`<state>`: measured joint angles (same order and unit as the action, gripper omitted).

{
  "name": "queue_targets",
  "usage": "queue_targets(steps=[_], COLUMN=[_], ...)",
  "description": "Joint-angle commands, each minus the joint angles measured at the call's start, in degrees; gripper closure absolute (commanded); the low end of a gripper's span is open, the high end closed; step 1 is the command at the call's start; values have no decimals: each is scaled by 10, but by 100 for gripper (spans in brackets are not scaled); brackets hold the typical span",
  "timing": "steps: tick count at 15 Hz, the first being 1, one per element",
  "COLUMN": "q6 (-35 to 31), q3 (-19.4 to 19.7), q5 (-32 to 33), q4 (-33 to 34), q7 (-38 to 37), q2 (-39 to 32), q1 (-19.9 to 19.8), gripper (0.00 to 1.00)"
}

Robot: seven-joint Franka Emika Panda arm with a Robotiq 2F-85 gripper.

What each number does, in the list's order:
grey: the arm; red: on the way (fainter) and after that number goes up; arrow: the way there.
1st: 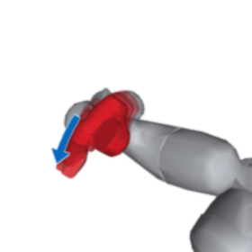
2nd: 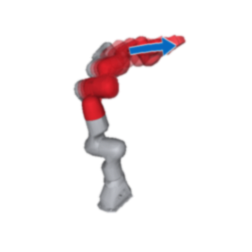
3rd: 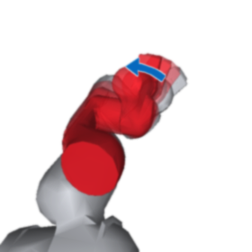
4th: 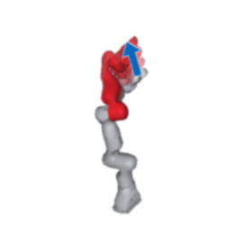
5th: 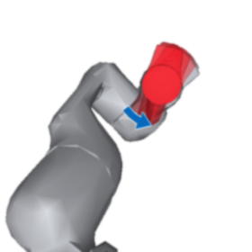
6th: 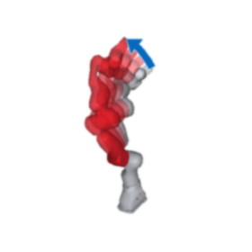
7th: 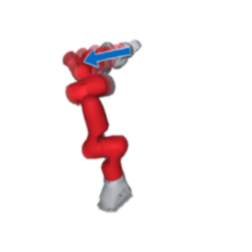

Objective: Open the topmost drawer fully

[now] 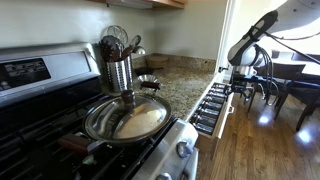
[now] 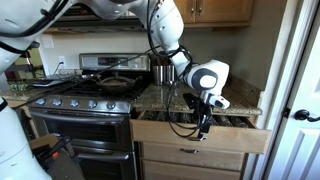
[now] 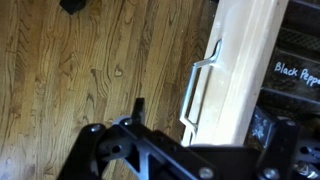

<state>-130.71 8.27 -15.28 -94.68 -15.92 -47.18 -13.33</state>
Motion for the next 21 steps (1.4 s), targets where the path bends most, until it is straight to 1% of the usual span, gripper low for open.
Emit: queue_targets(steps=[1,4,6,16,21], q6=[26,25,21,13,18], q3=[24,34,41,70,73], q5=[23,32,42,100,129], q4=[-29,-57,-87,-213,-253], q7=[-20,-15,-8,17,30], q2=[25,42,61,154,195], q1=[12,16,19,16,13], gripper=[0,0,0,0,0])
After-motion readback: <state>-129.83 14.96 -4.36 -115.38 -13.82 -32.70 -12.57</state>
